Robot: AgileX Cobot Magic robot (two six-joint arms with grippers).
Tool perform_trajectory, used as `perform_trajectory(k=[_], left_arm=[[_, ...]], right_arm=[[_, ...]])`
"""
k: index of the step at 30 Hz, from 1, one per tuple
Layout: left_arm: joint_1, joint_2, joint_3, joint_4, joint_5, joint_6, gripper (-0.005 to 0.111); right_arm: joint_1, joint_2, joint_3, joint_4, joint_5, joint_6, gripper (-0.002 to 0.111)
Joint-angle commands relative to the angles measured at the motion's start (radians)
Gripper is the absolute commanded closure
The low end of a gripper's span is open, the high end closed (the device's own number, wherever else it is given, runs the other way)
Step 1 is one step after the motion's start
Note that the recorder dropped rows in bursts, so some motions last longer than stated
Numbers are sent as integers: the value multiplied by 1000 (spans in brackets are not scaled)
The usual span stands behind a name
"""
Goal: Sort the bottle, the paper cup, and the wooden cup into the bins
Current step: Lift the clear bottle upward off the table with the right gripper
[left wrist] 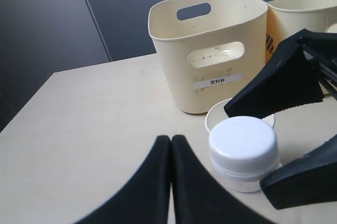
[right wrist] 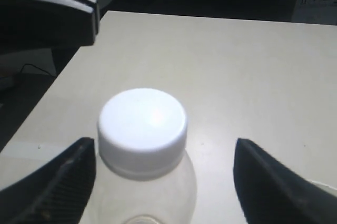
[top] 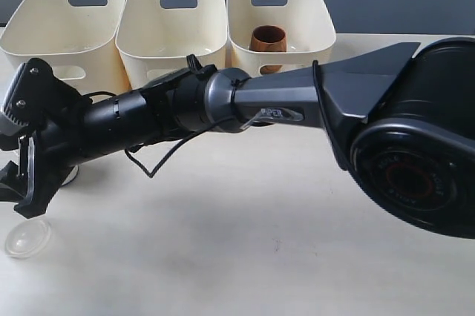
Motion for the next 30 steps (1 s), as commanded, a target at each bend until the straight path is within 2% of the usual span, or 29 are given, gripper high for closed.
perform_trajectory(k=[1, 5, 10, 16, 17, 21, 22, 30], left_arm=[[-5, -3, 4, 34, -2, -2, 107], [-5, -3, 4, 50, -2, -2, 107], [-5, -3, 4, 50, -2, -2, 107], [-5, -3, 4, 50, -2, -2, 107], [-5, -3, 4, 50, -2, -2, 107], [-5, -3, 4, 50, -2, -2, 107], [-5, -3, 4, 50, -2, -2, 107], [-5, -3, 4, 50, -2, -2, 107]], right_arm=[[2, 1, -29, 11, -1, -8, 39], [2, 1, -43, 11, -7, -8, 42], [2, 7, -43, 11, -33, 0, 64], [2, 11, -43, 11, -26, 2, 69], [2, 11, -43, 11, -26, 2, 73], [2, 11, -43, 11, -15, 2, 106], [2, 11, -43, 11, -15, 2, 109], [2, -10, -43, 11, -15, 2, 108]])
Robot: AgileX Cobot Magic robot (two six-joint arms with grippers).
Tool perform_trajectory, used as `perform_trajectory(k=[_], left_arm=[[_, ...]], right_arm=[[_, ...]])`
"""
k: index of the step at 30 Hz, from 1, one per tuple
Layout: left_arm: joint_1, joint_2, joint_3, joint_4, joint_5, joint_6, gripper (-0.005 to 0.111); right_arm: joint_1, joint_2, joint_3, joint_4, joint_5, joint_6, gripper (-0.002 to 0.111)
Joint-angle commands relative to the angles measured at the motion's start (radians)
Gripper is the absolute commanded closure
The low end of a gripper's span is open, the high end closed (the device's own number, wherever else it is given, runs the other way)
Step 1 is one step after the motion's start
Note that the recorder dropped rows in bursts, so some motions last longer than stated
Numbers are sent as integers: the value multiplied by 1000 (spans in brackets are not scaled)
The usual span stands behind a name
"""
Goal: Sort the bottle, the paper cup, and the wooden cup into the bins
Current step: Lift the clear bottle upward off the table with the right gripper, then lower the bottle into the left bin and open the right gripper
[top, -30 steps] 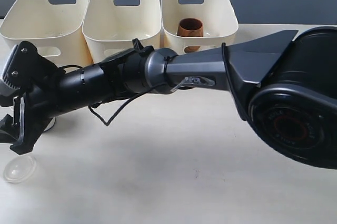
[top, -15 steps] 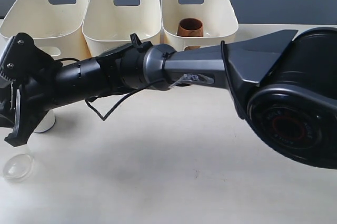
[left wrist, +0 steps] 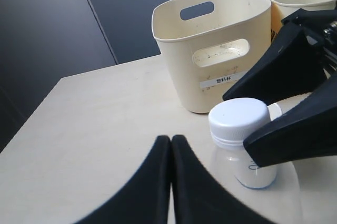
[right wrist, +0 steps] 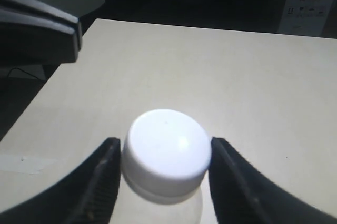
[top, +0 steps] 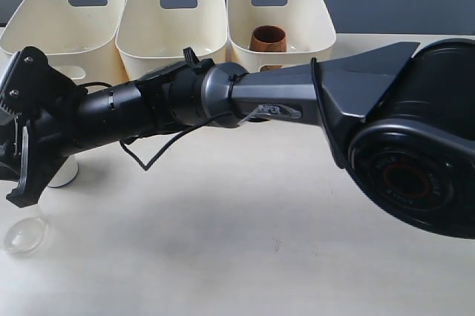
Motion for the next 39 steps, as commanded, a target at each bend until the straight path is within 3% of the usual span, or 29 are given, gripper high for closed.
perform_trajectory(k=[1, 22, 31, 39], left_arm=[[-5, -3, 4, 0, -2, -2, 107], [-5, -3, 4, 0, -2, -2, 107], [-5, -3, 4, 0, -2, -2, 107], [-5, -3, 4, 0, -2, -2, 107]], right_arm=[[2, -23, -4, 7, 10, 1, 108], [-5, -228, -4, -116, -142, 35, 108], [-91, -372, -4, -56, -256, -7, 108], [-165, -333, -96, 3, -295, -38, 108]])
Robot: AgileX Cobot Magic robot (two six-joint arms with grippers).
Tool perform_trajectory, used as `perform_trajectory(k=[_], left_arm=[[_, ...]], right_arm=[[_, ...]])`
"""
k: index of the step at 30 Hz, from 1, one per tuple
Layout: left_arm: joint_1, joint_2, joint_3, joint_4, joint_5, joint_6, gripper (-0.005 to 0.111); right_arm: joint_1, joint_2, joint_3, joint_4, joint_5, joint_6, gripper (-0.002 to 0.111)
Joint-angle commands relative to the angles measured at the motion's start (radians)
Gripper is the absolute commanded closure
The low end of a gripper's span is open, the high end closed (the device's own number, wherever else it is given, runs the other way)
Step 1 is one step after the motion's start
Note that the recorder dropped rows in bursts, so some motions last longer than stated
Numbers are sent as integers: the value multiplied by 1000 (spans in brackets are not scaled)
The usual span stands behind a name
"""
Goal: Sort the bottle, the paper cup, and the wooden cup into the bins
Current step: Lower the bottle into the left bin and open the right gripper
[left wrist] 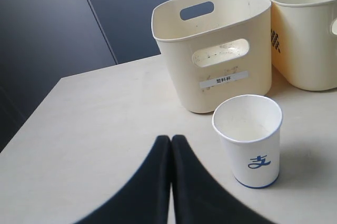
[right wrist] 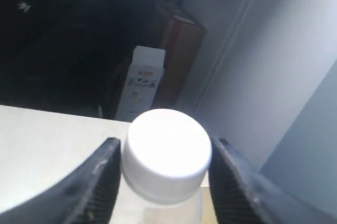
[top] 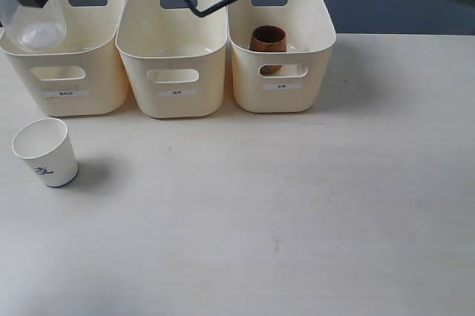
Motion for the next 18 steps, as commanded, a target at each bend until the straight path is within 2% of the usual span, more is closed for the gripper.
perform_trajectory(k=[1, 5, 10, 18], left_arm=[[-5, -3, 4, 0, -2, -2, 107], [-5, -3, 4, 0, -2, -2, 107], [-5, -3, 4, 0, -2, -2, 107], [-5, -3, 4, 0, -2, -2, 107]], right_arm=[[-41, 53, -112, 32, -34, -10, 108], [-66, 162, -279, 32, -42, -10, 109], [-79, 323, -473, 32, -149, 7, 109], [-117, 526, -633, 32, -149, 79, 109]])
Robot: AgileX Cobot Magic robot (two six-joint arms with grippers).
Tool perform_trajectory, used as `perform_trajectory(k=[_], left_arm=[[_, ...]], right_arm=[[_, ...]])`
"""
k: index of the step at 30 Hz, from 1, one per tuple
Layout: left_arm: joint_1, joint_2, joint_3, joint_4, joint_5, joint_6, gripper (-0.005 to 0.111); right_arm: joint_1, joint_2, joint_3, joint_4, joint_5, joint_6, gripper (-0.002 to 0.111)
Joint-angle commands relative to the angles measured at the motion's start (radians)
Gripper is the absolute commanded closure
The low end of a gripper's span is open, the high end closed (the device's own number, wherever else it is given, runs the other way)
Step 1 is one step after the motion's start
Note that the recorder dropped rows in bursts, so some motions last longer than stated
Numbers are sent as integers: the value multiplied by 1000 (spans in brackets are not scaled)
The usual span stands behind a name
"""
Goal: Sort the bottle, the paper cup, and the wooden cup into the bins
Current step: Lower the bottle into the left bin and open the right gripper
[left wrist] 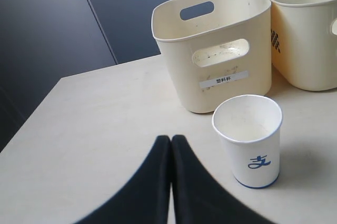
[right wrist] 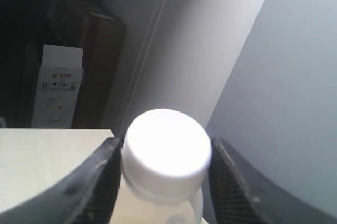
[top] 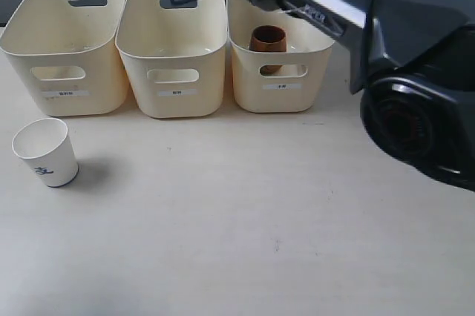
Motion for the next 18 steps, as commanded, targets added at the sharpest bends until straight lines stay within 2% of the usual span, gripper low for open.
perform_trajectory(k=[1, 13, 18], left_arm=[[-5, -3, 4, 0, -2, -2, 107], [-5, -3, 4, 0, -2, -2, 107], [-5, -3, 4, 0, -2, -2, 107]], right_arm=[[-32, 89, -65, 9, 1, 53, 109], [-44, 130, -68, 3, 36, 164, 109], [-44, 137, -68, -261, 36, 404, 108]])
